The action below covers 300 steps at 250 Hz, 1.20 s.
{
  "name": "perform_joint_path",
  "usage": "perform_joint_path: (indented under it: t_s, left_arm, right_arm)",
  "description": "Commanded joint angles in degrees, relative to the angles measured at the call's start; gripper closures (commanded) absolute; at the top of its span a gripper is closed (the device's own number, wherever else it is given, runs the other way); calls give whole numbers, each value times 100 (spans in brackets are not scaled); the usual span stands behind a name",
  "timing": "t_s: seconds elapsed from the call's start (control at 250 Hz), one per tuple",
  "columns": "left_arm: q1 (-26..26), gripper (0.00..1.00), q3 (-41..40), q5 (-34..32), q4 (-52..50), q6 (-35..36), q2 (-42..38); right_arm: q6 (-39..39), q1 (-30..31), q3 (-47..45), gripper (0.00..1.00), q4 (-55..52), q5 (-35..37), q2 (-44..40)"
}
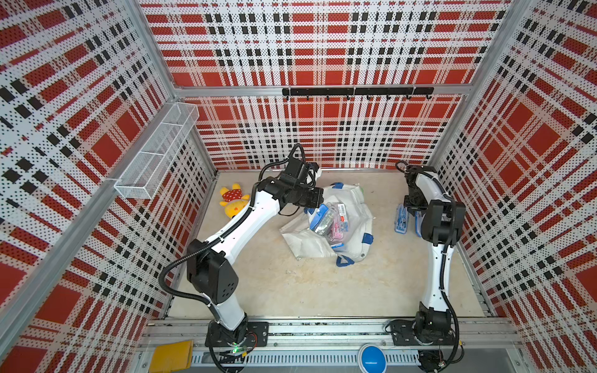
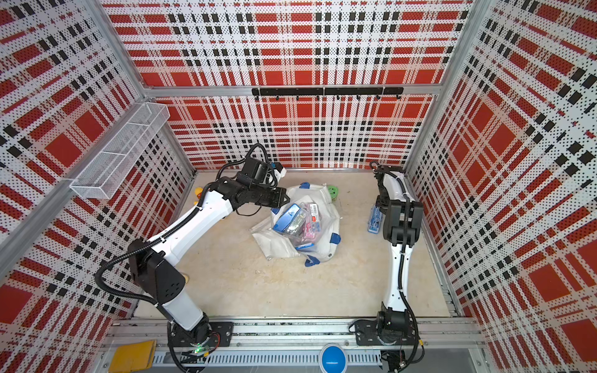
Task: Take out the compass set from the canvas bag
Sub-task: Place the compass set at the center of the board, then pick up the compass set from the canvas bag.
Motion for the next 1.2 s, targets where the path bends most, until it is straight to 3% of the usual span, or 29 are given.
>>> perform_joint_path:
  t_s: [0.0, 0.184, 0.412, 0.612, 0.72, 0.864, 1.02, 1.196]
  left_arm:
    - [-70, 100, 317, 3, 87, 2, -8]
    - [-123, 100, 393, -53, 78, 0, 27]
    - [-160, 100, 399, -115, 139, 23, -17]
    - [-163, 100, 358, -16, 219, 68, -9]
    - [-175, 100, 432, 43, 202, 63, 44]
    - [-185, 100, 541, -1, 123, 65, 87]
    - [-186, 100, 554, -50, 52, 61, 115]
    - [-223, 100, 580, -95, 25, -5, 180]
  right_arm:
    - [127, -20, 135, 57, -9, -277, -39]
    - [343, -20, -6, 52, 163, -608, -651]
    - [746, -2, -1035, 44, 798, -1097, -2078]
    - [1015, 373, -2335, 45, 1845, -2509, -3571]
    - [1291, 838, -3213, 47, 2523, -3134, -4444]
    - [1573, 1795, -4310, 48, 3419, -3298, -5568]
    - [1650, 3076, -5079, 50, 4033, -2971, -6315]
    - [1774, 4098, -5753, 56, 4581, -2599, -6469]
